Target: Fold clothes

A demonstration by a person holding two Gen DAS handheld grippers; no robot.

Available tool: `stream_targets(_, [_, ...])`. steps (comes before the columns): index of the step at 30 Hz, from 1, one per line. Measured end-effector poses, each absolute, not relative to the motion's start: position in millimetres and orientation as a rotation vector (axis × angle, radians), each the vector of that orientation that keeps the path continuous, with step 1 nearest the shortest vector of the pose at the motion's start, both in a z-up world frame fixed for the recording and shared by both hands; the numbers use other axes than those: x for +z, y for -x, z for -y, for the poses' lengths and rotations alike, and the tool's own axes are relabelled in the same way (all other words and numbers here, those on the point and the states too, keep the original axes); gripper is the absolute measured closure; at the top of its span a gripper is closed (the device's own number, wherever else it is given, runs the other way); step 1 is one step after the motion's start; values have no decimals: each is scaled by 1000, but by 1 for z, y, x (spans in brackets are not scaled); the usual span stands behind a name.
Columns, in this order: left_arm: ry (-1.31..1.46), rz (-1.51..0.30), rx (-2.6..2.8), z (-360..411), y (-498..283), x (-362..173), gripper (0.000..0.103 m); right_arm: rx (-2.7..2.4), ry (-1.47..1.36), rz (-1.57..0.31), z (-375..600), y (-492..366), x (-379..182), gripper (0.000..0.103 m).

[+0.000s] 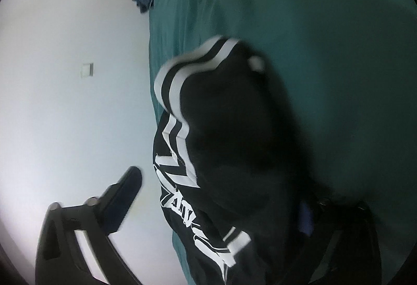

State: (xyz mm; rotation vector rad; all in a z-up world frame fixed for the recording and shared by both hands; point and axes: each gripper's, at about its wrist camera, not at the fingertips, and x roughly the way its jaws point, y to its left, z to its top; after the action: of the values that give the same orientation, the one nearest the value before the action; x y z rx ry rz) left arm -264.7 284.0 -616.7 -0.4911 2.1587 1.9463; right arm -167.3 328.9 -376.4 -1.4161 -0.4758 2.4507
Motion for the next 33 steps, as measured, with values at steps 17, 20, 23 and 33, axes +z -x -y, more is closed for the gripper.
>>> stream_targets(17, [523, -2058, 1971, -73, 128, -564, 99, 2565, 1420, 639, -300, 195, -396, 0])
stream_targets(20, [617, -2179, 1913, -8, 123, -565, 99, 2628, 1400, 761, -281, 202, -413, 0])
stream_targets(23, [726, -2330, 1861, 39, 132, -575, 99, 2692, 1345, 958, -257, 207, -434, 0])
stream_targets(33, [895, -2203, 1907, -46, 61, -602, 25, 2550, 618, 2177, -186, 225, -560, 0])
